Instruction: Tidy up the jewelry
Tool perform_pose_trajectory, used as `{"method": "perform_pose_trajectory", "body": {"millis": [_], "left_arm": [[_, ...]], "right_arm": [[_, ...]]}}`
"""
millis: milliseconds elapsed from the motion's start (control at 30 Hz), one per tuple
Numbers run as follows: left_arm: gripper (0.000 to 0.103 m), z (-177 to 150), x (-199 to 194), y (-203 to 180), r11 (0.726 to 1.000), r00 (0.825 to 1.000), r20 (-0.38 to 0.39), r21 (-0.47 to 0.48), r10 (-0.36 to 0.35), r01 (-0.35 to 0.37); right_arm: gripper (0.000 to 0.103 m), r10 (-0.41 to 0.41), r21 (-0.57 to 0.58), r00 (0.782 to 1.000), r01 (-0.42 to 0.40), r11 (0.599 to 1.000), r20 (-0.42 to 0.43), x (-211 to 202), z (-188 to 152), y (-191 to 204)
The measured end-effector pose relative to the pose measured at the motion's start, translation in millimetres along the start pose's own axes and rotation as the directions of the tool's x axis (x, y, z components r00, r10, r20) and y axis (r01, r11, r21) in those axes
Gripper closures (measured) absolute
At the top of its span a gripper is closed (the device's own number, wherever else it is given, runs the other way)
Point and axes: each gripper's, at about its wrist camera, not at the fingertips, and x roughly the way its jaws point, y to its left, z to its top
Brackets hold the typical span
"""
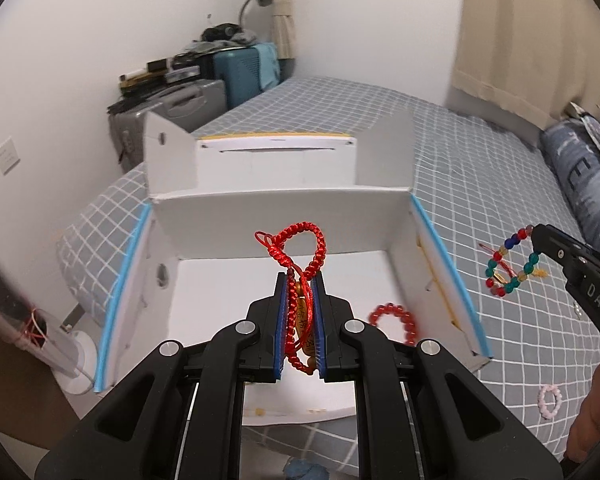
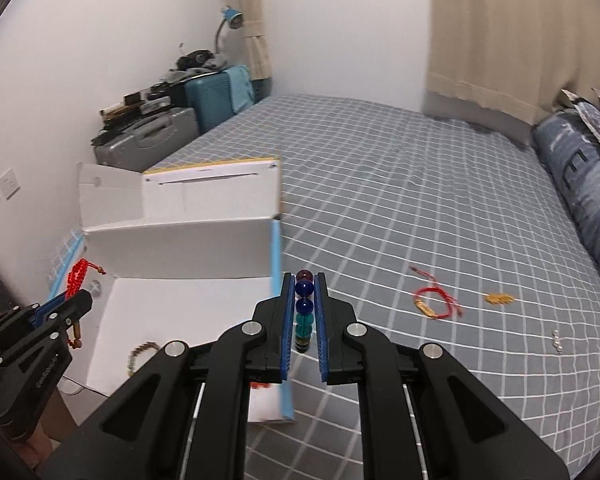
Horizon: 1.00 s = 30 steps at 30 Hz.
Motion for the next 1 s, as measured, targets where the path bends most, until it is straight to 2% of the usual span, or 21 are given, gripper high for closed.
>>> {"method": "perform_pose_trajectory", "body": {"millis": [267,567,767,1000], "left_arm": [[0.092,-1,9,33,0.999,0.999,-0.015,-0.043,0.029,-0.030],[0.092,-6,42,56,0.997,0.996,-0.069,-0.062,0.048,-0.052],[0.092,-13,72,64,0.997,0.990,-0.136,-0.071,0.033,-0.043],[0.092,-25,99,65,0.996,0.977,-0.208,-0.065,0.040,-0.055]], "right_arm": [[0.094,0.044,-0.044,0.998,-0.046,0.998,-0.034,24,-2,40],[0.094,0.068,-0.078,0.989,-0.079,0.994,-0.131,73,-19,73],[0.094,0.051,-0.085,0.977,-0.070,0.994,-0.207,108,-32,83],[0.094,0.039,-0.090,0.963,-0.066,0.994,-0.268,127,-43,87]]}}
